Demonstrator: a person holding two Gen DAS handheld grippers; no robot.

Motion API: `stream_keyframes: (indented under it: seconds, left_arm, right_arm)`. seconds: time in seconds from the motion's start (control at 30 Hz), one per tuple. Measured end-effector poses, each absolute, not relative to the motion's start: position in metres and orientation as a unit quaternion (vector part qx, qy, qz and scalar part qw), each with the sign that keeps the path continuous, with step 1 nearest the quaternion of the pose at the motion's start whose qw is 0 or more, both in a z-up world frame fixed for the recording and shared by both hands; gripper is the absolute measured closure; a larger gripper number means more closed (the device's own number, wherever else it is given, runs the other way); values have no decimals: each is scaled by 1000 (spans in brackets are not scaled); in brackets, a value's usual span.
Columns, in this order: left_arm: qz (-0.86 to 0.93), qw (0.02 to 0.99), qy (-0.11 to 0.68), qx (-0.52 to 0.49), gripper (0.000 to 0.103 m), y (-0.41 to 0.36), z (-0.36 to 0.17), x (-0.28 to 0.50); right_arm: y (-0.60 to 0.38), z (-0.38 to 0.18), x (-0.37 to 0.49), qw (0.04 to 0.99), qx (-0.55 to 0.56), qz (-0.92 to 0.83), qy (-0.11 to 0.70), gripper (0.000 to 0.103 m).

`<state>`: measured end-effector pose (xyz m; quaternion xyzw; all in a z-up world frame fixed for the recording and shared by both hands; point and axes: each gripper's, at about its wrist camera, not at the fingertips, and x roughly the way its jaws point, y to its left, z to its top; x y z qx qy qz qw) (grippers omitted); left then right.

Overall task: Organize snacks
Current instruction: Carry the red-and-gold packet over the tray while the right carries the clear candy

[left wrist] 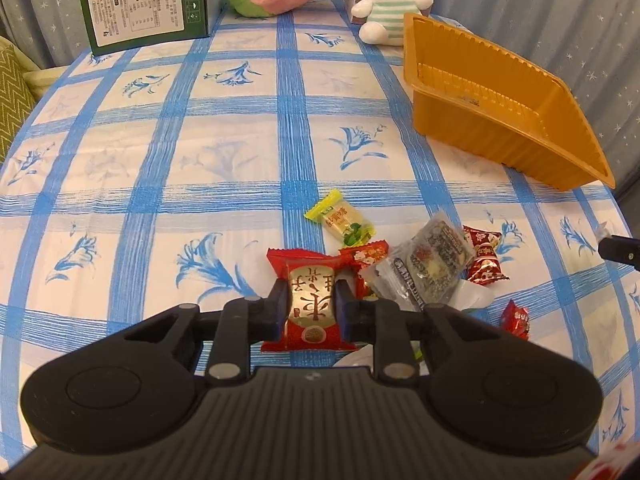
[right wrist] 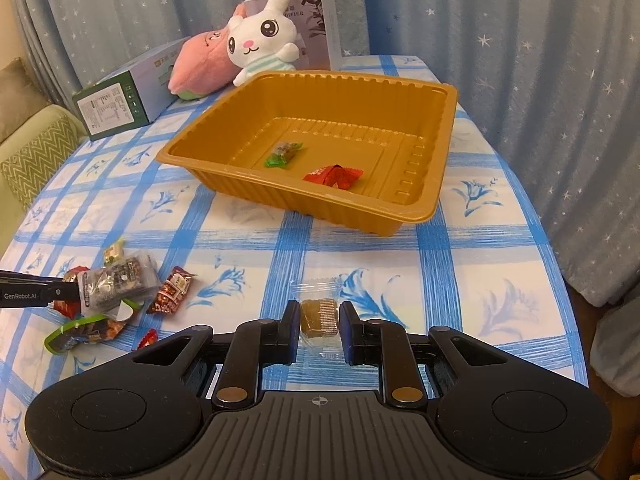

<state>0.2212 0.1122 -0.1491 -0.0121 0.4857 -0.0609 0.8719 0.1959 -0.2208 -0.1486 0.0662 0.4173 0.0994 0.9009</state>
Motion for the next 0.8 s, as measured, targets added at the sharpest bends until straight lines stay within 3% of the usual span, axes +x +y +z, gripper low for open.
stream_keyframes:
  seconds: [0.47, 0.8]
  left_arm:
    - [-59, 902, 428, 3, 81, 120, -95, 226]
    - [-123, 916, 380, 34, 81, 67, -58, 256]
  right_arm:
    - [-223, -124, 203, 906, 86, 124, 396, 82]
    - [-234, -104, 217, 912, 101, 132, 375, 82]
